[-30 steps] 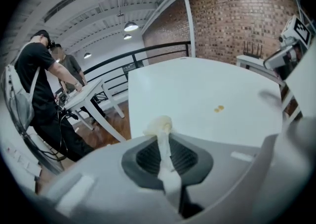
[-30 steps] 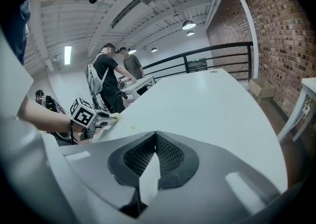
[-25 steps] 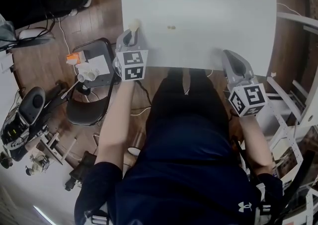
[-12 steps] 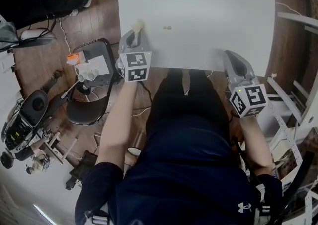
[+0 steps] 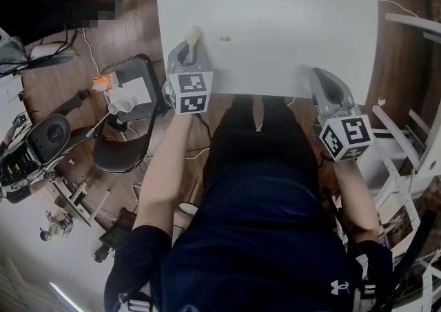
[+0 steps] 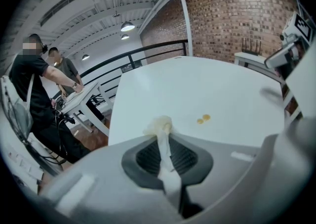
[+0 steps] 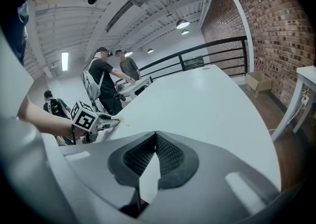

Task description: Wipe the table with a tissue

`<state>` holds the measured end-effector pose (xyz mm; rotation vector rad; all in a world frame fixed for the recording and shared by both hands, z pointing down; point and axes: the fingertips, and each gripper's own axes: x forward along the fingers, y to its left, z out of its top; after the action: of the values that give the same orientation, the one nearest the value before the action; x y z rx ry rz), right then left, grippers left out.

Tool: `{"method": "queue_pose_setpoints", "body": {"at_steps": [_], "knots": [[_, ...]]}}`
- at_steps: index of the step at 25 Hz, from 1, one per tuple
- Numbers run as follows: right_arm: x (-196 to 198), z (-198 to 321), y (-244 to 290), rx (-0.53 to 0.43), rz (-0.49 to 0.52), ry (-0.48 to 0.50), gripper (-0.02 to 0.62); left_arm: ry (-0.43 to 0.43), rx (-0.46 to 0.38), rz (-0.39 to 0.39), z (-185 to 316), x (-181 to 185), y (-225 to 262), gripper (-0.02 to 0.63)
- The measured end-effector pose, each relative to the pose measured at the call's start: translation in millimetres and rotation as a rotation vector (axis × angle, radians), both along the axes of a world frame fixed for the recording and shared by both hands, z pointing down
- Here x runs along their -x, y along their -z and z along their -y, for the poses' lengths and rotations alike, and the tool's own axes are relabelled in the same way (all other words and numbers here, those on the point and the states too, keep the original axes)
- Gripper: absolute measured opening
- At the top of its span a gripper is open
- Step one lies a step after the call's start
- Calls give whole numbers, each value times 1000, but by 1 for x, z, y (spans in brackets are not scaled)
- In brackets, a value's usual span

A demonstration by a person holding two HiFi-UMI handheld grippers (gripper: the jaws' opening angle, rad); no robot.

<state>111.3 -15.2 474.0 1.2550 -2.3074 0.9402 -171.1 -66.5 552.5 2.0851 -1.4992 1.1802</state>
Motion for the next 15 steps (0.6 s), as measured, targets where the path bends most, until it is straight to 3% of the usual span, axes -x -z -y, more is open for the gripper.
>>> {"method": "queue_pose_setpoints", "body": {"at_steps": [15], "knots": [[-18,0,-3,5,12,-13,5,-35,-9,3,3,-34,0,12]]}}
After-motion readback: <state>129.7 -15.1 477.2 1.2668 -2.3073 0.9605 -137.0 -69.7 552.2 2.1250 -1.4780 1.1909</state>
